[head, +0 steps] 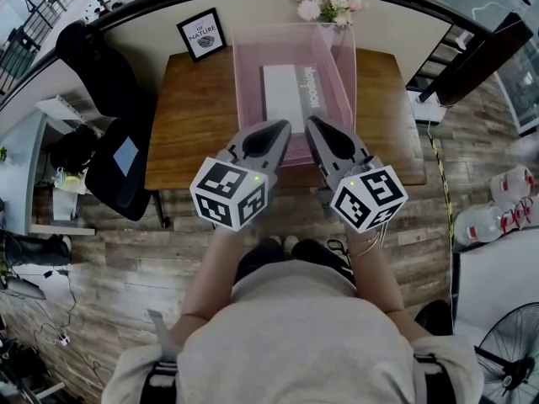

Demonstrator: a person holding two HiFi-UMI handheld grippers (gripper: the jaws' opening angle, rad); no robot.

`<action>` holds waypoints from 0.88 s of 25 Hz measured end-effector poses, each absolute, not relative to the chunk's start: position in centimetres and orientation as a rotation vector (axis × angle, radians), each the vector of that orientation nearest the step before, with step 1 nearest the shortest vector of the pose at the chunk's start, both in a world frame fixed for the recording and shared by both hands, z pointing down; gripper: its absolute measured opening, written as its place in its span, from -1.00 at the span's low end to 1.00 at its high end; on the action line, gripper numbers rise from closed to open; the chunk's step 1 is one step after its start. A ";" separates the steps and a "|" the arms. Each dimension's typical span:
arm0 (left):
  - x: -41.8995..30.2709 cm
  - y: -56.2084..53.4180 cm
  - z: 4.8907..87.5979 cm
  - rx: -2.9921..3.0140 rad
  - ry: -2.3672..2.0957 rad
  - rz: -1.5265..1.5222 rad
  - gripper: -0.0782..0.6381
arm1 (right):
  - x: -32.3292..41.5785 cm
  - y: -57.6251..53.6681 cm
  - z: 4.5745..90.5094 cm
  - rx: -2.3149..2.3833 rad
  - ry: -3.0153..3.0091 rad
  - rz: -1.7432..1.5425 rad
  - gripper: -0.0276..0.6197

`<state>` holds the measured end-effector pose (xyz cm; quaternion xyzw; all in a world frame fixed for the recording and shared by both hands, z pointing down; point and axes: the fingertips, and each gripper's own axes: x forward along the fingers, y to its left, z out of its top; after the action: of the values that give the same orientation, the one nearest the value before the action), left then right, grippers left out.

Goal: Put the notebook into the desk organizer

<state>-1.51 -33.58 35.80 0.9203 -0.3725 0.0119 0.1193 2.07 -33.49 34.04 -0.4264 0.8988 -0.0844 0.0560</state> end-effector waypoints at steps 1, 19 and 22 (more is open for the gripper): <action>-1.6 -33.6 35.9 2.685 -1.099 0.044 -0.75 | 2.0 -33.4 34.0 -1.293 2.726 -0.250 -0.88; -0.8 -32.2 37.4 2.703 -1.124 0.129 -0.75 | 1.7 -31.7 36.7 -1.274 2.801 -0.315 -0.89; -1.1 -32.0 38.1 2.686 -1.121 0.136 -0.75 | 1.3 -31.5 36.9 -1.256 2.813 -0.319 -0.89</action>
<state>-1.10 -32.03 38.07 0.9159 -0.3821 0.0465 0.1136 1.35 -31.52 36.88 -0.4054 0.9081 -0.1030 0.0220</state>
